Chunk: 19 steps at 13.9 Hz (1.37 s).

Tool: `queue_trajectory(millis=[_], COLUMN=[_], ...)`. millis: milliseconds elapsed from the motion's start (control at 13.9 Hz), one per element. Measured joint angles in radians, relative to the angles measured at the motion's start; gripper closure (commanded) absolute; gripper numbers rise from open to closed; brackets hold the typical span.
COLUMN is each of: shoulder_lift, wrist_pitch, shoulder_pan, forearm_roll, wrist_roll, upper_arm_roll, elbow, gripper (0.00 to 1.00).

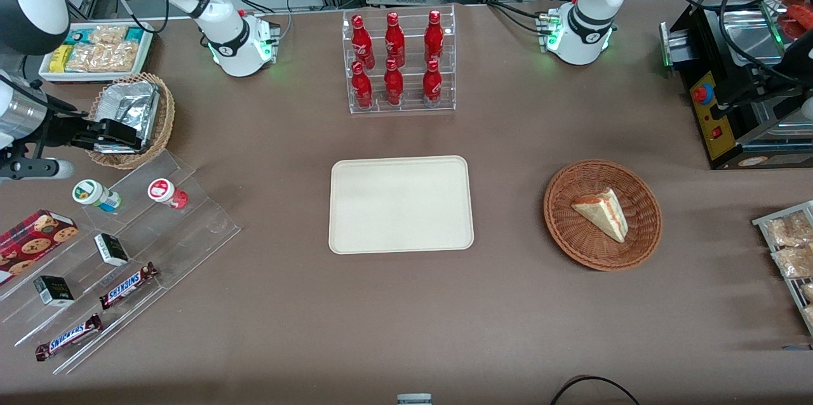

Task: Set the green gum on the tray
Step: 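Move the right gripper down toward the green-lidded gum tub on the shelf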

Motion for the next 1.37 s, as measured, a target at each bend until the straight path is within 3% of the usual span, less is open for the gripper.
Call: queue_trajectory(millis=[647,934,1365], shoulder_lift=[0.014,0.019,0.026], wrist_pitch=[0.055,0.156,0.34], shoulder_pan=[-0.001,-0.034,-0.185], forearm_roll=[-0.027,-0.029,-0.031], wrist_roll=[-0.075,-0.262,-0.741], upper_arm_roll=[-0.006,-0.017,-0.023], elbow=[-0.045,-0.12,-0.234], gripper=[0.0,0.0,0.0])
